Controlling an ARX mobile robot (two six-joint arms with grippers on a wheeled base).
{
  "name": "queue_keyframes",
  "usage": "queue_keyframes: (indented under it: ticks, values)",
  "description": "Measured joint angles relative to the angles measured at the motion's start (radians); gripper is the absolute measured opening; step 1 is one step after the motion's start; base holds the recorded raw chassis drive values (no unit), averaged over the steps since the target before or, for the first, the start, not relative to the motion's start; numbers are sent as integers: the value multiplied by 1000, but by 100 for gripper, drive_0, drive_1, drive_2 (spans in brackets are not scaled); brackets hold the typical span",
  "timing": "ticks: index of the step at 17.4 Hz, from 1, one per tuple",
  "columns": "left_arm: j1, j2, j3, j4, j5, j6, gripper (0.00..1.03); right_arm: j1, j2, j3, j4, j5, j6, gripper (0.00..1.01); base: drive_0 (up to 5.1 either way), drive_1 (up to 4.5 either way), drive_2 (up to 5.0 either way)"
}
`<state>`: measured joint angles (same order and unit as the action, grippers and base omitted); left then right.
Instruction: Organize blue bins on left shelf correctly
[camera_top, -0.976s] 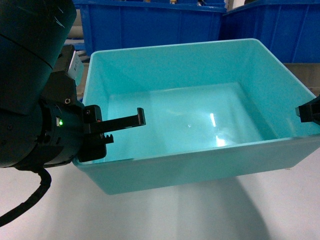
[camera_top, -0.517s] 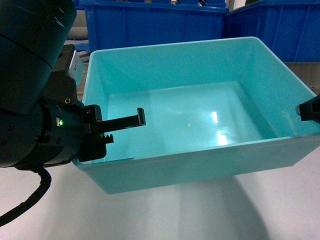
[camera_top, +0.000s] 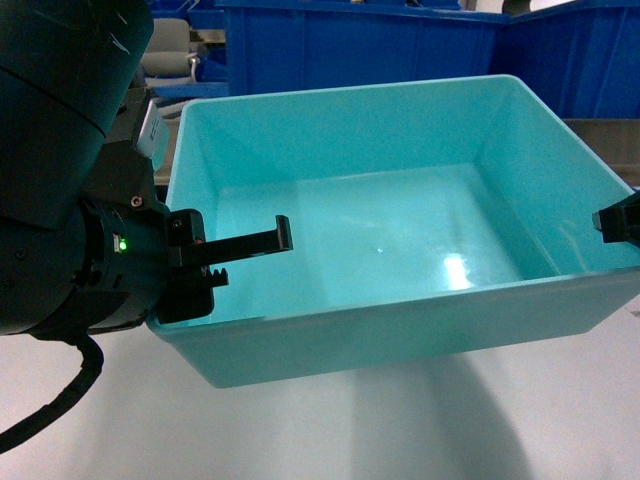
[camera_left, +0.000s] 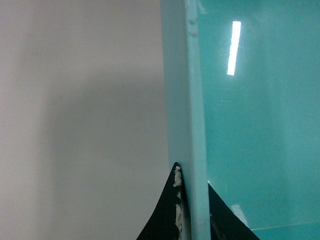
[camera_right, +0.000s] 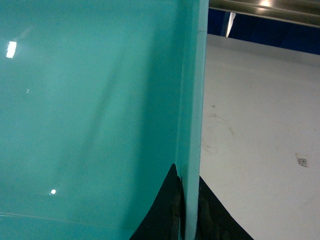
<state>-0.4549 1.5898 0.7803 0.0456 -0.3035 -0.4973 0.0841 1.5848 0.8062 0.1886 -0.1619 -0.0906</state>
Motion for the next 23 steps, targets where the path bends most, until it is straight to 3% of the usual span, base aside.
queue_keyframes:
  ticks: [23]
  values:
    - [0, 0, 0, -1, 0, 0, 2, 1, 0, 0, -2, 0, 0, 2, -491, 203, 290]
